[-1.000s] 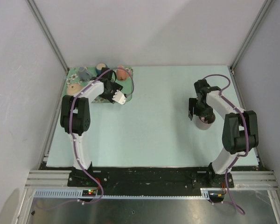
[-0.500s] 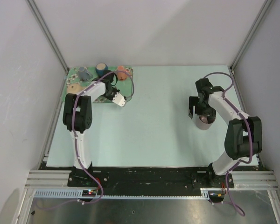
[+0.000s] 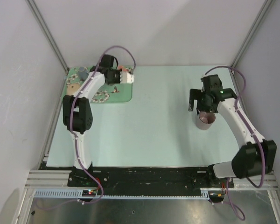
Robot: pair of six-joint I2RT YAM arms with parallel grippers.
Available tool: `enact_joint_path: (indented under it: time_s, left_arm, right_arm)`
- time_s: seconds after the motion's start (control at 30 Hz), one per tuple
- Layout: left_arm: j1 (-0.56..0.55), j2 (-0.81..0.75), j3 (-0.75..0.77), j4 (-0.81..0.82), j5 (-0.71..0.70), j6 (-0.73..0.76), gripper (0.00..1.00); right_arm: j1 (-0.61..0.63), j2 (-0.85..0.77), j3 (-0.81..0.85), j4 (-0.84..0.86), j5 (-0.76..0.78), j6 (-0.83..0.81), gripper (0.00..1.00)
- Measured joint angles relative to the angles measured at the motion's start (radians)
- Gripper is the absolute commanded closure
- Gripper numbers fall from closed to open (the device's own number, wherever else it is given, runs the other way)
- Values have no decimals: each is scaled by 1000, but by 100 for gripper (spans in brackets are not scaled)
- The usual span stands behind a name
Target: Turn the mug right side up
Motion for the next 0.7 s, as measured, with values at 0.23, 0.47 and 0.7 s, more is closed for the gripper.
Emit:
enact_joint_path:
  time_s: [0.23,0.47,0.7]
  left_arm:
    - [-27,-87,303,6,242,-607,100]
    - [-83,-257,404,31,518,-1126,100]
    - [-162,-337,426,44,712,-1402,100]
  right_arm:
    - [69,-174,12,178,-278,55,1]
    - [199,-180,15,577,-554,238,3]
    - [221,-114,21,981,-685,463,13]
